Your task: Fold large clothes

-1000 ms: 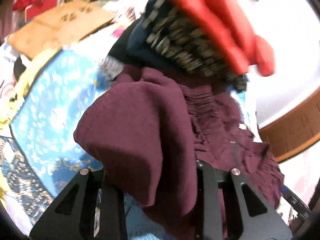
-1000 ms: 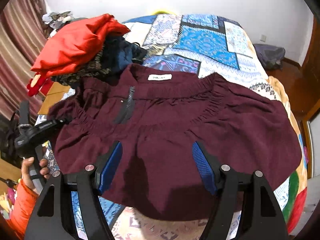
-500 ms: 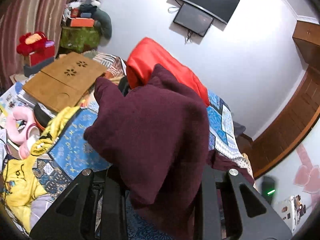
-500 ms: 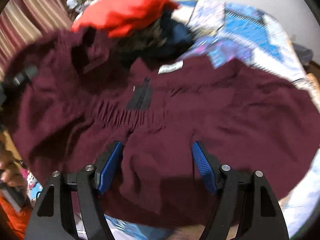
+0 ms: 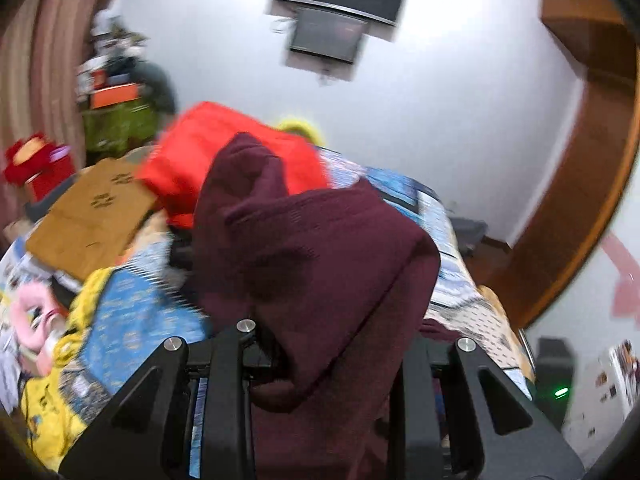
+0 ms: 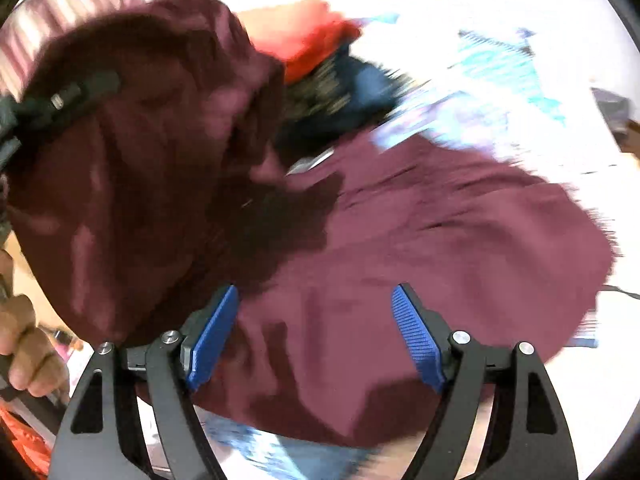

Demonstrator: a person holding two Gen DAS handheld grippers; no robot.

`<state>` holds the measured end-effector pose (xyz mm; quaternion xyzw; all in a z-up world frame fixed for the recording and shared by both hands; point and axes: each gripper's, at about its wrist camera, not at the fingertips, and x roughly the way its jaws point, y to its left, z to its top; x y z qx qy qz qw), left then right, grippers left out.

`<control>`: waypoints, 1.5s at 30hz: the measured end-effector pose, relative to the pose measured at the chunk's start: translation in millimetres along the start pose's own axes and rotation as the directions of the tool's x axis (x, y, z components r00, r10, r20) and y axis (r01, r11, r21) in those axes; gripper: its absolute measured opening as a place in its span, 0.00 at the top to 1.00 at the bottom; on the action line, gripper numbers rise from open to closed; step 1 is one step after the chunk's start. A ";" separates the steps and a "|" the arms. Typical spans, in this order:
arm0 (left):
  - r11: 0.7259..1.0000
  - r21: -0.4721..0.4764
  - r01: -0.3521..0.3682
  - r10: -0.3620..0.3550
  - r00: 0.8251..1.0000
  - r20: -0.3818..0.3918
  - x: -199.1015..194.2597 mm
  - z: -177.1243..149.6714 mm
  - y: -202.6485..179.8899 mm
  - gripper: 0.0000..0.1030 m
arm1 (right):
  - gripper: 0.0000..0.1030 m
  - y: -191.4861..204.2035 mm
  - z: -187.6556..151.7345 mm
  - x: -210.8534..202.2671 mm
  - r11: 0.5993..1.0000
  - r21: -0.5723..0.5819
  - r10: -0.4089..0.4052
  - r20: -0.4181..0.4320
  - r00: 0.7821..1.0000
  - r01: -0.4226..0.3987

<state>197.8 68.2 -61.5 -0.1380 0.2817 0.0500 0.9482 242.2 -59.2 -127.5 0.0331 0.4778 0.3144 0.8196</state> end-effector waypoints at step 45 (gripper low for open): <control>0.998 0.041 -0.041 0.052 0.957 -0.285 57.8 -61.4 30.2 0.01 | 0.22 -71.6 -5.2 -35.6 0.977 0.156 -0.156 0.049 0.987 0.147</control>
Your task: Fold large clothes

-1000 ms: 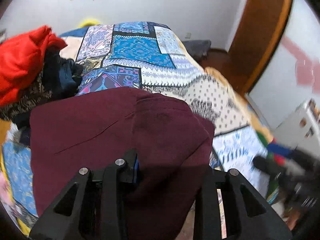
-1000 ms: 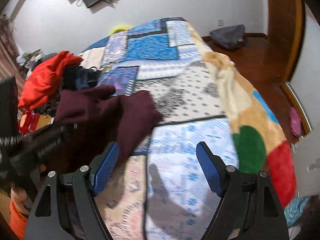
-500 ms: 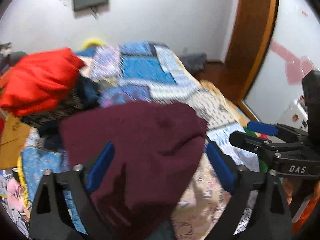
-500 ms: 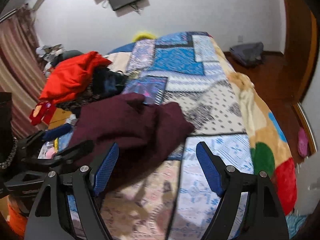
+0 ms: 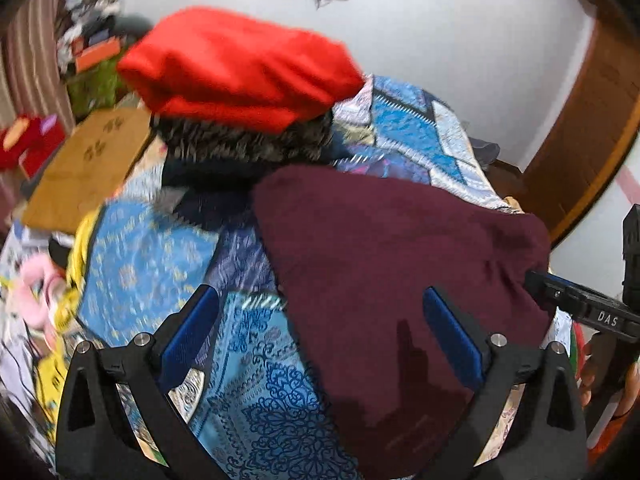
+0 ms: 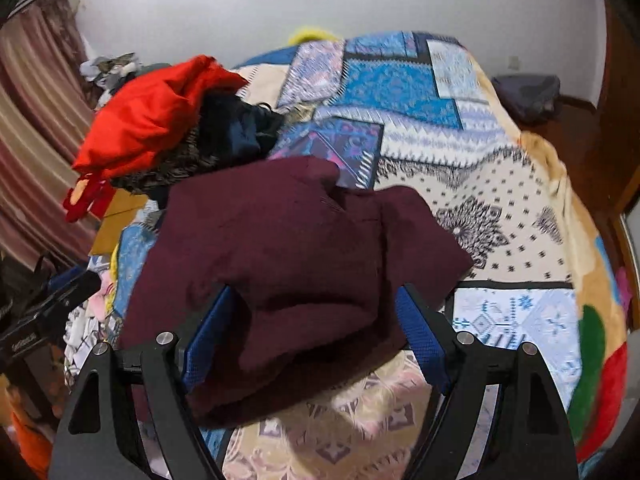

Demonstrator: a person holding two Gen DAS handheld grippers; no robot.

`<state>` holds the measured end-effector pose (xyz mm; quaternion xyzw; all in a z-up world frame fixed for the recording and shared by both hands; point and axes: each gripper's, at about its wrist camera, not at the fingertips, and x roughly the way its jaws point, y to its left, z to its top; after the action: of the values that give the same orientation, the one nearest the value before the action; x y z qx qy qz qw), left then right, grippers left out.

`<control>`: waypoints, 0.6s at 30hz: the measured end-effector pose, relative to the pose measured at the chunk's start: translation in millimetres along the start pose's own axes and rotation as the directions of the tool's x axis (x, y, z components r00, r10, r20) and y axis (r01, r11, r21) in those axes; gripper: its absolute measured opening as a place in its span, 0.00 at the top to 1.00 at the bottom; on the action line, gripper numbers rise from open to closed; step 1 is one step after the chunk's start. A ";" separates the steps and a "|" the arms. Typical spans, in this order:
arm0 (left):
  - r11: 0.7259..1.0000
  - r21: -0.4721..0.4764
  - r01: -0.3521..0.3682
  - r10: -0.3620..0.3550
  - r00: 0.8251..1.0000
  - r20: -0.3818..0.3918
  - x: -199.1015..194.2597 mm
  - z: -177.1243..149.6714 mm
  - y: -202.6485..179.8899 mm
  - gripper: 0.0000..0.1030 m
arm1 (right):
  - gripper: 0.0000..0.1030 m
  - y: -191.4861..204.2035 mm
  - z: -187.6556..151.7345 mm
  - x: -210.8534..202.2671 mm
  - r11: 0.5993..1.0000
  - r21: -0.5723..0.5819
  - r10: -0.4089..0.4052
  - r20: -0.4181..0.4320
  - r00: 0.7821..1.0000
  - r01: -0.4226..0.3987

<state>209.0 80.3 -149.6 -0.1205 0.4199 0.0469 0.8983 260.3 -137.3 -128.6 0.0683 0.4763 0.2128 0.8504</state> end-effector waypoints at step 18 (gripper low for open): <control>0.997 0.040 0.061 -0.057 0.993 -0.106 46.7 -25.8 -24.7 0.01 | 0.45 -13.9 14.9 23.3 0.969 0.190 0.160 -0.008 0.987 -0.156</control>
<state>224.4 49.0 -196.9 -0.1159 0.4636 0.0048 0.8784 287.6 -138.6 -143.2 0.1841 0.4972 0.2345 0.8148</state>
